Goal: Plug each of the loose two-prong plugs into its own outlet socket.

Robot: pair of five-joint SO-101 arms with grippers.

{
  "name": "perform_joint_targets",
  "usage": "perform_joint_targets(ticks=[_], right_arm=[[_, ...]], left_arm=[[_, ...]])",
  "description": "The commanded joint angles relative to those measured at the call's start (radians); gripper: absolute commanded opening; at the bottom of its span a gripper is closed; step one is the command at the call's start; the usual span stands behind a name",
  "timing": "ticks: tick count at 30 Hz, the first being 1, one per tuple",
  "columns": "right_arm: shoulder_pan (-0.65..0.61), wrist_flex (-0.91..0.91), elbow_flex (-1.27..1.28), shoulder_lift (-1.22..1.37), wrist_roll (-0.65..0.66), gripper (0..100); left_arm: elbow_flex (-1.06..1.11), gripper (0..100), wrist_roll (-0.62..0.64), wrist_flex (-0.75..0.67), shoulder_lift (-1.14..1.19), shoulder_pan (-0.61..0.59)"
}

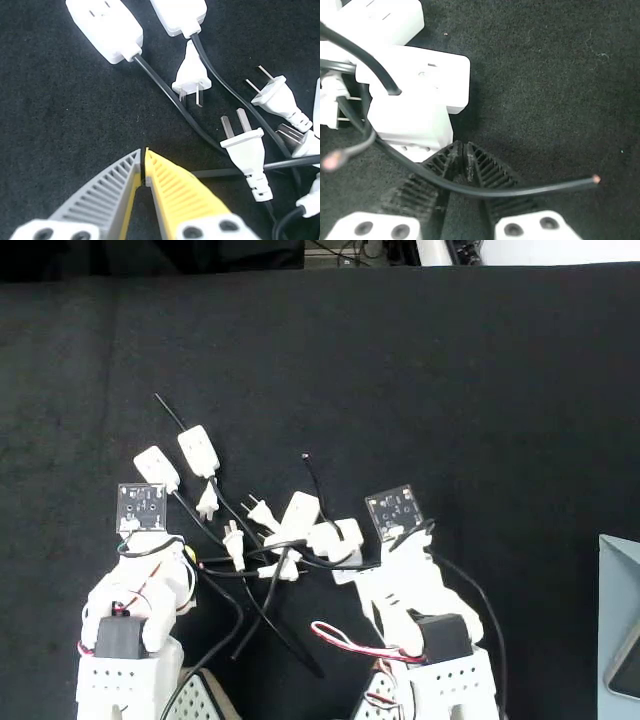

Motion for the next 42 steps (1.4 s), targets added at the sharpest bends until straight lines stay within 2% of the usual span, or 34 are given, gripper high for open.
perform_joint_targets(ticks=[1,21,25,38,40,42], right_arm=[[0.011,0.015,-0.001,-0.085,-0.002,1.3],[0.011,0.015,-0.001,-0.085,-0.005,1.3],[0.009,0.015,-0.001,-0.085,-0.008,1.3],[0.012,0.002,-0.015,-0.085,-0.002,1.5],[0.023,-0.008,-0.042,-0.085,0.0,1.5],[0.063,-0.031,-0.071,-0.085,0.0,1.5]], left_arm=[[0.019,3,-0.002,-0.003,0.0,0.004],[0.019,3,-0.002,0.0,0.002,0.012],[0.019,3,-0.008,0.129,-0.006,0.005],[-0.108,3,-0.008,0.117,-0.005,-0.001],[-0.113,3,-0.008,0.117,-0.005,-0.027],[-0.127,3,-0.008,0.107,-0.005,-0.107]])
